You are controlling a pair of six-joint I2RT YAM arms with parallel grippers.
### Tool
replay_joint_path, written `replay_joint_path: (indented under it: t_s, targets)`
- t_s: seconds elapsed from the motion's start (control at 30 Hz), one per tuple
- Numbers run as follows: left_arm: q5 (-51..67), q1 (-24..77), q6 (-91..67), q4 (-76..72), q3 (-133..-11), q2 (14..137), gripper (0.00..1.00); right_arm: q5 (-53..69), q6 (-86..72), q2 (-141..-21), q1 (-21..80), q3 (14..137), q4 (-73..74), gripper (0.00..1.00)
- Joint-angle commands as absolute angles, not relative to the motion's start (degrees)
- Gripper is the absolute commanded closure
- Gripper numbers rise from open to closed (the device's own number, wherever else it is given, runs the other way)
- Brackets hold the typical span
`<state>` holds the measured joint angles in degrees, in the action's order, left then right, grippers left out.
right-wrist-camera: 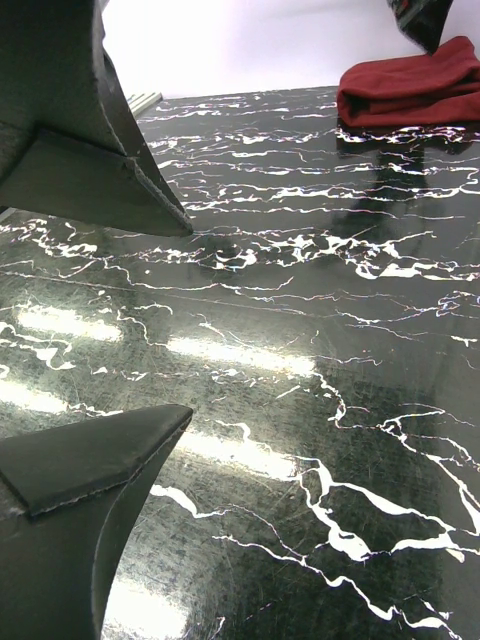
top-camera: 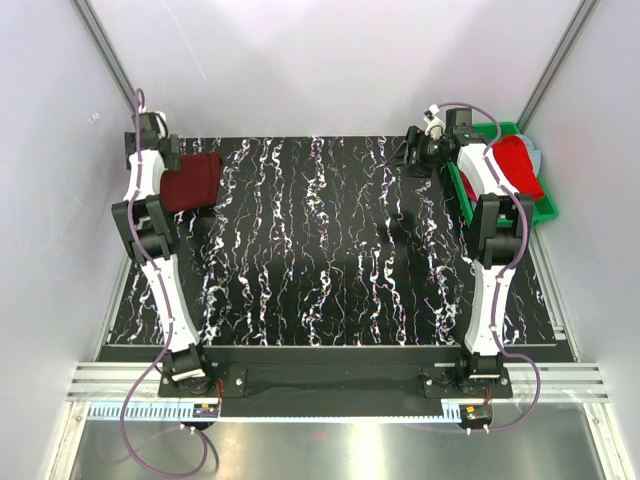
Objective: Fold and stack the t-shirts
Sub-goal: Neatly place the folded tshirt to the corner
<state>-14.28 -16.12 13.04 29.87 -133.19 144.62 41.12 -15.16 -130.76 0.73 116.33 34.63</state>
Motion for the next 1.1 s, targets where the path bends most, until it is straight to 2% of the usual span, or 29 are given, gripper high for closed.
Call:
replay_joint_path:
  t_s: [0.0, 0.1, 0.23, 0.33, 0.4, 0.43, 0.5, 0.63, 0.87, 0.97, 1.07]
  targets:
    - [-12.0, -12.6, 8.8, 27.6, -136.8, 134.9, 0.03, 40.2, -13.6, -125.8, 0.4, 116.9, 33.9, 0.24]
    - [-6.7, -9.3, 6.3, 26.1, -134.9, 129.5, 0.03, 37.7, -12.7, -125.2, 0.4, 117.9, 34.2, 0.23]
    - [1.7, -3.9, 5.5, 24.8, -125.6, 120.9, 0.08, 31.1, -12.7, -124.9, 0.4, 119.9, 35.1, 0.22]
    - [5.7, 2.2, 3.7, 34.4, -124.5, 120.4, 0.08, 21.8, -11.8, -124.0, -1.3, 121.7, 37.3, 0.21]
    - [11.0, 3.2, 0.2, 42.8, -124.6, 120.8, 0.06, 16.0, -10.3, -122.4, -1.7, 121.7, 37.7, 0.13]
    - [15.9, 4.4, -1.8, 43.5, -122.5, 119.8, 0.01, 10.8, -7.8, -121.8, -1.8, 121.6, 37.6, 0.11]
    - [15.9, 6.1, -3.0, 42.0, -112.6, 116.3, 0.01, 6.7, -4.8, -120.2, -2.7, 121.0, 37.2, 0.09]
    - [22.1, 8.2, -7.1, 40.2, -105.0, 115.7, 0.01, -3.8, 1.7, -120.0, -6.5, 122.2, 36.3, 0.08]
    - [15.1, 13.1, -11.7, 37.6, -108.7, 117.1, 0.01, -10.5, 6.2, -122.1, -14.1, 123.6, 35.7, 0.09]
    - [20.3, 14.7, -6.0, 41.6, -112.8, 118.6, 0.01, -11.3, 8.9, -123.5, -15.2, 121.4, 35.4, 0.10]
    - [22.1, 16.0, -5.2, 41.2, -111.8, 118.2, 0.01, -11.5, 10.6, -124.7, -15.5, 119.8, 35.2, 0.10]
